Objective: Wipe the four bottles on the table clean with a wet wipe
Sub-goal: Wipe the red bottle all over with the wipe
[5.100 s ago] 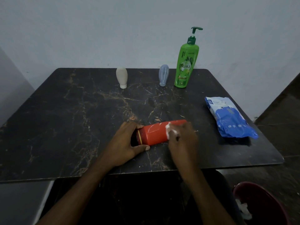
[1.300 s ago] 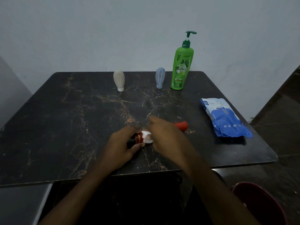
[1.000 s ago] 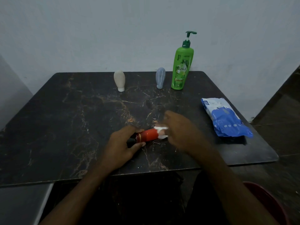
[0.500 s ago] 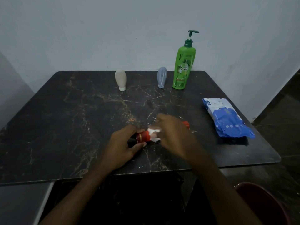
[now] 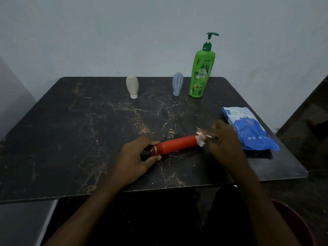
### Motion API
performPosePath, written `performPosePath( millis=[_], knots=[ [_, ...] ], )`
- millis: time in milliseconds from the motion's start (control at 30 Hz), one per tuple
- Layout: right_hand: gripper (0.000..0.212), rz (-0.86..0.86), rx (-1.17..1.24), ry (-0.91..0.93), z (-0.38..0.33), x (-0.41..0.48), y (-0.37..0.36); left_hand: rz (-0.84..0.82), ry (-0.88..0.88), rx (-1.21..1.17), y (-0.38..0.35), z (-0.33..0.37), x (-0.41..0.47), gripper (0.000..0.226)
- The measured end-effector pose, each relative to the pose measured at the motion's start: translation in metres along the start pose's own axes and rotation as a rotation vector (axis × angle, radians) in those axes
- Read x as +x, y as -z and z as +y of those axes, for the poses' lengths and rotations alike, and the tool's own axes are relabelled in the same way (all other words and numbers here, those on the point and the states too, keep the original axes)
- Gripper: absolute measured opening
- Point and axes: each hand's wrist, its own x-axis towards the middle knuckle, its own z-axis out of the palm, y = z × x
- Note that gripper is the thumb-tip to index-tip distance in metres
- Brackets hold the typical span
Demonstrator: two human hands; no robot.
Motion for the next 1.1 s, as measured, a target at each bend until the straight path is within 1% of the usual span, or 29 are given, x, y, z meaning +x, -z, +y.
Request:
performPosePath(
  millis=[33, 67, 133, 200, 267, 333, 433, 533, 600, 667, 700, 767, 833, 900, 933, 1033, 1100],
  knots=[
    [0.007, 0.026, 0.015, -0.033, 0.003, -0.001, -0.001, 0.002, -0.001, 0.001, 0.0, 0.0, 0.0, 0.046],
    [0.006, 0.037, 0.024, -0.049, 0.002, -0.003, -0.003, 0.004, -0.002, 0.002, 0.0, 0.0, 0.0, 0.045],
    [0.02, 0.07, -0.014, -0.056, -0.01, -0.007, -0.01, 0.005, 0.001, 0.003, 0.0, 0.001, 0.0, 0.045],
    [0.024, 0.104, -0.059, -0.003, -0.033, -0.014, -0.02, 0.008, -0.004, 0.003, 0.0, 0.001, 0.0, 0.045],
    [0.025, 0.103, -0.012, 0.054, -0.066, -0.025, -0.034, 0.016, 0.003, -0.01, -0.001, 0.001, -0.001, 0.043],
    [0.033, 0.077, 0.03, 0.12, -0.092, -0.034, -0.048, 0.024, 0.004, -0.027, -0.001, 0.0, -0.002, 0.041],
    [0.042, 0.051, 0.016, 0.186, -0.102, -0.04, -0.06, 0.016, -0.007, -0.028, 0.0, 0.001, -0.001, 0.036],
    [0.039, 0.061, 0.074, 0.159, -0.089, -0.037, -0.053, 0.025, 0.0, -0.01, 0.0, 0.0, 0.0, 0.038],
    [0.033, 0.086, 0.046, 0.114, -0.066, -0.029, -0.044, 0.039, 0.006, -0.013, 0.001, 0.0, 0.0, 0.041],
    [0.027, 0.124, 0.027, 0.018, -0.032, -0.018, -0.035, 0.044, 0.024, -0.027, 0.002, 0.001, 0.001, 0.042],
    [0.025, 0.131, 0.055, -0.05, -0.014, -0.013, -0.031, 0.042, 0.033, -0.041, 0.003, 0.002, 0.001, 0.042],
    [0.025, 0.104, 0.127, -0.136, 0.011, -0.005, -0.023, 0.038, 0.042, -0.074, 0.003, 0.003, 0.003, 0.041],
    [0.029, 0.024, 0.143, -0.145, 0.018, -0.003, -0.019, 0.03, 0.077, -0.119, 0.005, 0.003, 0.004, 0.04],
    [0.029, -0.014, 0.171, -0.143, 0.014, -0.005, -0.017, 0.047, 0.187, -0.245, 0.008, 0.004, 0.006, 0.039],
    [0.029, -0.009, 0.18, -0.133, 0.011, -0.006, -0.017, 0.08, 0.25, -0.35, 0.01, 0.006, 0.008, 0.037],
    [0.025, 0.032, 0.205, -0.102, -0.008, -0.012, -0.021, 0.283, 0.385, -0.768, 0.009, 0.013, 0.019, 0.031],
    [0.023, 0.022, 0.235, -0.113, -0.025, -0.018, -0.029, 0.395, 0.459, -0.964, 0.006, 0.018, 0.029, 0.028]
  ],
)
